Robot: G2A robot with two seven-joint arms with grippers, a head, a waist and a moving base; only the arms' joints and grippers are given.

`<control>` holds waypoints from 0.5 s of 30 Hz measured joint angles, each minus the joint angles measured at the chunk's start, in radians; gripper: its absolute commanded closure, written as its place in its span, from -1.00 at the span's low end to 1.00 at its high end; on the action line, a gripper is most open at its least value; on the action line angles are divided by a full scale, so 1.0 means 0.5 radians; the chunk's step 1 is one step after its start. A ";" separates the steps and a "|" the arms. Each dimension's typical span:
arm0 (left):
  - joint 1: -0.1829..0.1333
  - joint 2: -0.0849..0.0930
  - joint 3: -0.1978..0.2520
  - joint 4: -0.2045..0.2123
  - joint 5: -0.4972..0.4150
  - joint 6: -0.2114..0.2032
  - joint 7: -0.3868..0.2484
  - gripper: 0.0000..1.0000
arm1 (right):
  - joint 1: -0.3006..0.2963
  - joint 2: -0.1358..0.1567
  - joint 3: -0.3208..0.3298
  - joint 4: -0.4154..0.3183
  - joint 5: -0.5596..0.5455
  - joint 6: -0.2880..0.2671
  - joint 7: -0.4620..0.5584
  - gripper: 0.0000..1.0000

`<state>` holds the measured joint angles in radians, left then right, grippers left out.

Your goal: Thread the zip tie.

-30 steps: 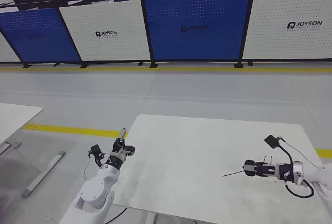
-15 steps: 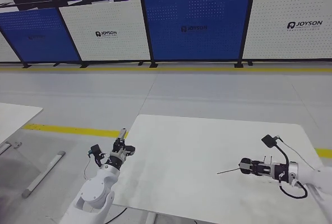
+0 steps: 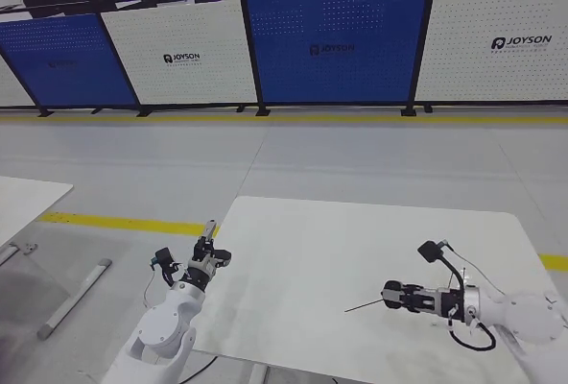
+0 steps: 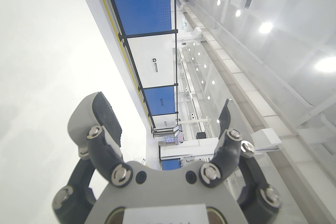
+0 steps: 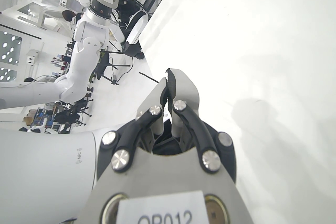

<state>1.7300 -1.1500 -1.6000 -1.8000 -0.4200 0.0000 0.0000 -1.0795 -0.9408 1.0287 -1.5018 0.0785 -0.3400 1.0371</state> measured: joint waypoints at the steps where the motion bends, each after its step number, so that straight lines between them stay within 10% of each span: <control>1: 0.000 0.000 0.000 0.000 0.000 0.000 0.000 -1.00 | 0.000 0.000 0.000 0.000 0.001 0.000 0.000 1.00; 15: 0.000 0.000 0.000 0.000 0.000 0.000 0.000 -1.00 | -0.057 0.009 0.043 -0.265 -0.252 0.000 -0.193 1.00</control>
<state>1.7300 -1.1500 -1.6000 -1.8000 -0.4200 0.0000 0.0000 -1.1082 -0.9361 1.0504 -1.6343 -0.0473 -0.3400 0.9405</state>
